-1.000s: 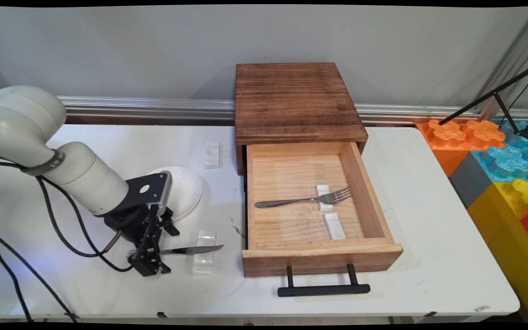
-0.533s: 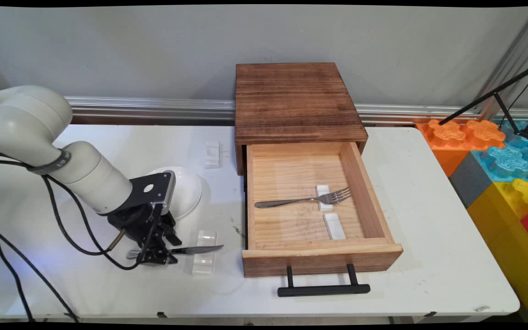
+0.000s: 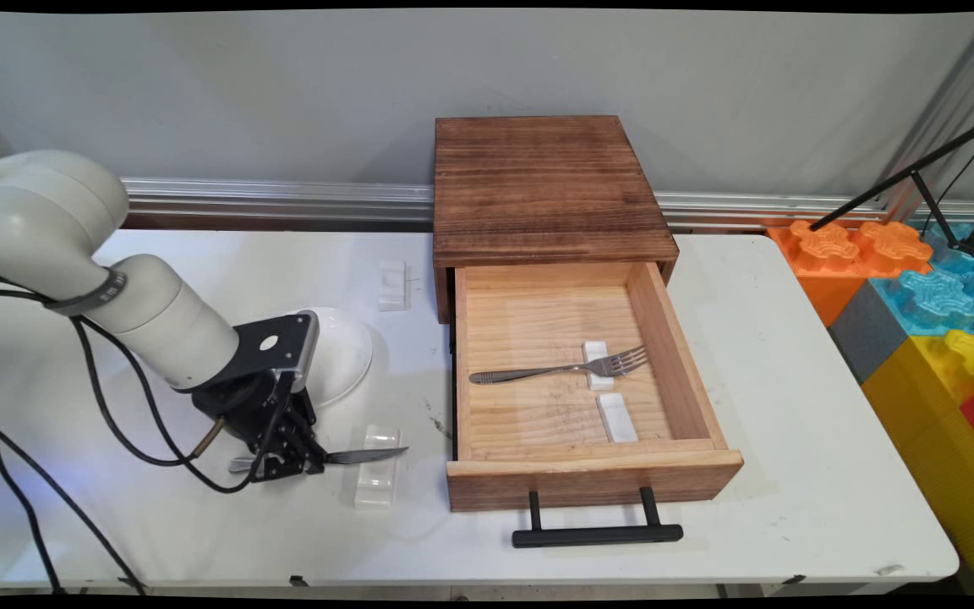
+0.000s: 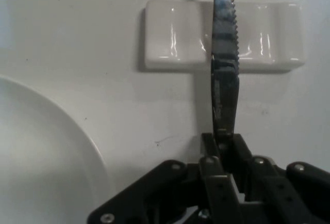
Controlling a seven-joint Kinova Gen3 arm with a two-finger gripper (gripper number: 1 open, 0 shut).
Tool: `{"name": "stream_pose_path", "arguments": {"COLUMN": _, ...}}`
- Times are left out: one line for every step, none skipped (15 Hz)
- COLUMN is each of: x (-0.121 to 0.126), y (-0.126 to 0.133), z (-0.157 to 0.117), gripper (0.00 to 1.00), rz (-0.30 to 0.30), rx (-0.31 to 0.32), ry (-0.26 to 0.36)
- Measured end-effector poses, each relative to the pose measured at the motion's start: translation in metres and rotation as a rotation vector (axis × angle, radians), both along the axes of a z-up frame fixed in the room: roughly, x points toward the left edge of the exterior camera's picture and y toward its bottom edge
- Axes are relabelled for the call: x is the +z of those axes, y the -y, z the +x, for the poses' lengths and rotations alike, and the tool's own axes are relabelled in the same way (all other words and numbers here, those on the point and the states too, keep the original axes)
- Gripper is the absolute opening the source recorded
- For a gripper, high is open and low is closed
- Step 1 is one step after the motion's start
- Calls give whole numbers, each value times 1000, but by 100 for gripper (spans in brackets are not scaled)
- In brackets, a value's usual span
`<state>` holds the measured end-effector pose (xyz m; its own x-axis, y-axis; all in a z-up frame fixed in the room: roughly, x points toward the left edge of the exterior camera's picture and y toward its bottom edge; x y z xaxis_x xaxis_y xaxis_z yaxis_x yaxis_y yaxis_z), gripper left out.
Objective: Place the picked object into the drawer
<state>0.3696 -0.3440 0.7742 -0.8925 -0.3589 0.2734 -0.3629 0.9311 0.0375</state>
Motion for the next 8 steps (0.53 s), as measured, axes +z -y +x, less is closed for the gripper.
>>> {"name": "stream_pose_path", "arguments": {"x": 2, "y": 0, "z": 1, "gripper": 0, "rz": 1, "rx": -1, "ry": -1}}
{"name": "stream_pose_path", "arguments": {"x": 5, "y": -1, "z": 1, "gripper": 0, "rz": 2, "rx": -1, "ry": -4}}
{"name": "stream_pose_path", "arguments": {"x": 9, "y": 0, "z": 2, "gripper": 0, "rz": 2, "rx": -2, "ry": -7}}
{"name": "stream_pose_path", "arguments": {"x": 14, "y": 0, "z": 2, "gripper": 0, "rz": 3, "rx": -3, "ry": -9}}
{"name": "stream_pose_path", "arguments": {"x": 17, "y": 0, "z": 3, "gripper": 0, "rz": 2, "rx": -3, "ry": -11}}
{"name": "stream_pose_path", "arguments": {"x": 23, "y": 1, "z": 4, "gripper": 0, "rz": 3, "rx": -3, "ry": -12}}
{"name": "stream_pose_path", "arguments": {"x": 27, "y": 1, "z": 4, "gripper": 0, "rz": 4, "rx": -3, "ry": -12}}
{"name": "stream_pose_path", "arguments": {"x": 33, "y": 1, "z": 6, "gripper": 0, "rz": 6, "rx": -2, "ry": -12}}
